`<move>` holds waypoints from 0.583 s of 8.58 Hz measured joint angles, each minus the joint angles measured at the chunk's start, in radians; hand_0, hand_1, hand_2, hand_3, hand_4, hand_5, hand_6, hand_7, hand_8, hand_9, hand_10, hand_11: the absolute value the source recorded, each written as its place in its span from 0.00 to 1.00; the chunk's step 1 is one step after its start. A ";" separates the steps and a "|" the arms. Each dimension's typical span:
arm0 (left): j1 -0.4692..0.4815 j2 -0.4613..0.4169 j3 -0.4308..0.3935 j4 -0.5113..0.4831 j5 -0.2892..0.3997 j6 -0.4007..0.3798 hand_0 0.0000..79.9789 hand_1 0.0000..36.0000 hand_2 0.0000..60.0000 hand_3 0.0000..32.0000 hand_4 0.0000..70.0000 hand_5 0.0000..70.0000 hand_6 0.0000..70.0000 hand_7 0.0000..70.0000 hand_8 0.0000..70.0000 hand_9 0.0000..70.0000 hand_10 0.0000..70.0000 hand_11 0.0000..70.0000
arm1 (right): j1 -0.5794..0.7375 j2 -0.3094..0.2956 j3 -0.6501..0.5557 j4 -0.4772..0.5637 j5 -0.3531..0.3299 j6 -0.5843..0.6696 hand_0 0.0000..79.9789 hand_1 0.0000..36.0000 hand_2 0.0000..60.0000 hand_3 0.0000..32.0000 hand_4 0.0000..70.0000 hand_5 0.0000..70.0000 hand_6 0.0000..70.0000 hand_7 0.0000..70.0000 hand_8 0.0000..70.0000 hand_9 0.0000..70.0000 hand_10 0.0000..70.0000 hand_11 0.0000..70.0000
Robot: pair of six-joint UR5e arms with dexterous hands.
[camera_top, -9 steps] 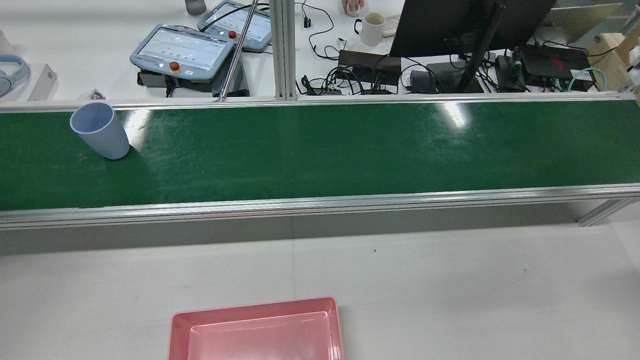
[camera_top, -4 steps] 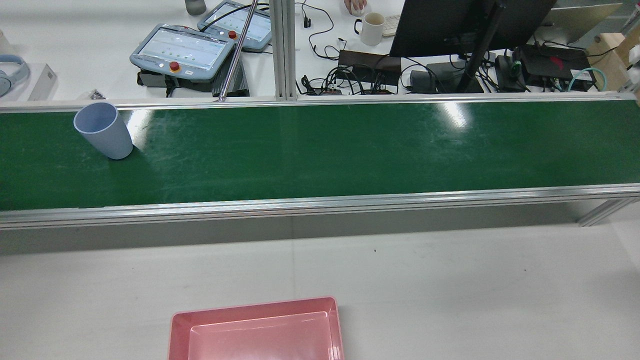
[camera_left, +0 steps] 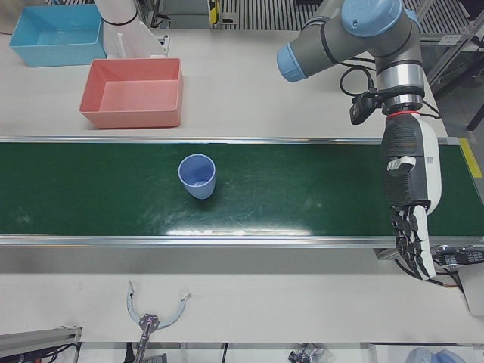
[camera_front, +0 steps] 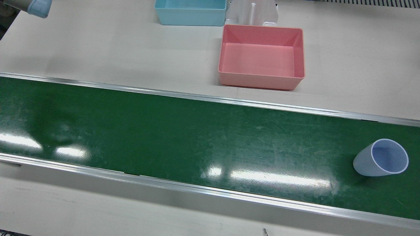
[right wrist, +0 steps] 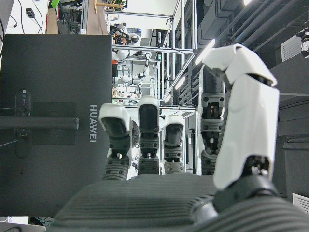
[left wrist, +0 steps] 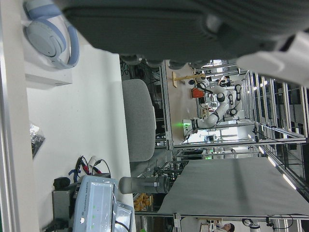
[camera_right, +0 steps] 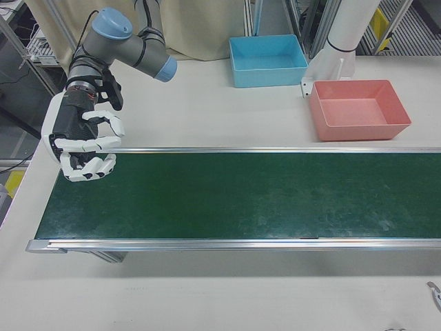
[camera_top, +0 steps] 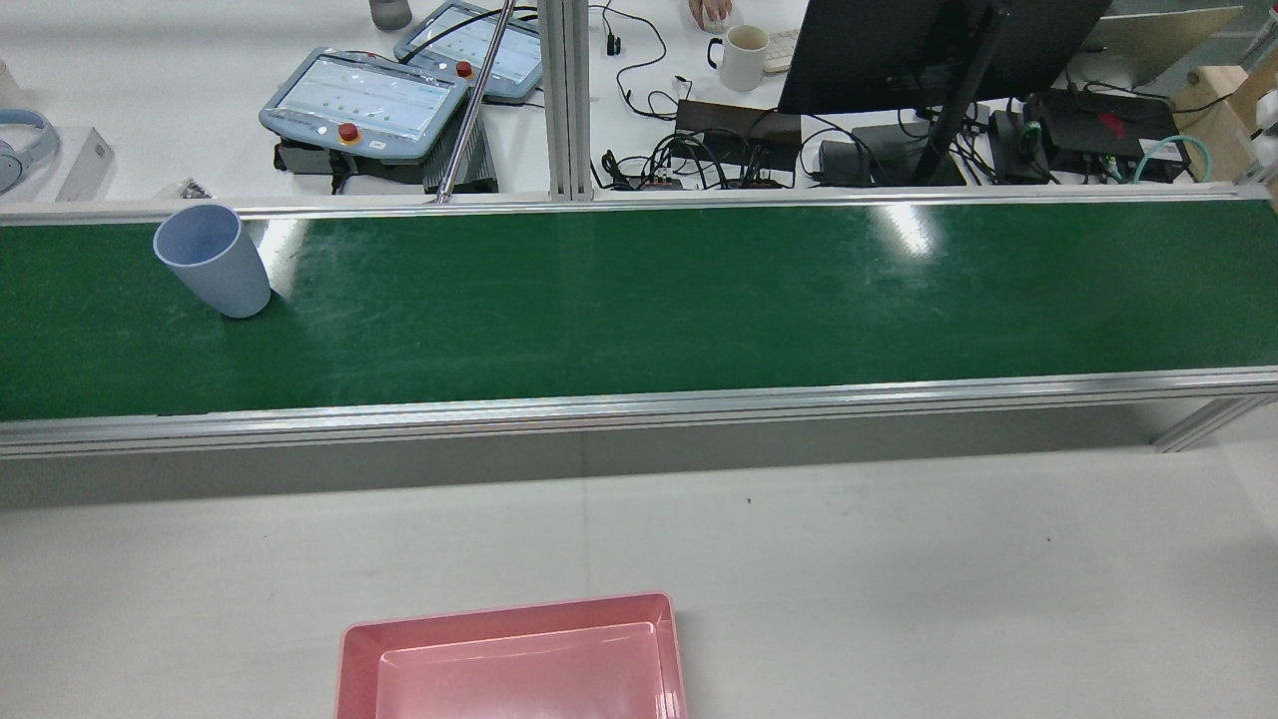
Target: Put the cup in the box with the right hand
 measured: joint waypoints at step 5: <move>0.000 0.000 0.000 0.000 0.000 0.000 0.00 0.00 0.00 0.00 0.00 0.00 0.00 0.00 0.00 0.00 0.00 0.00 | 0.000 0.000 -0.003 0.000 -0.001 0.000 0.71 0.66 0.55 0.00 0.85 0.18 0.31 1.00 0.55 0.79 0.66 0.94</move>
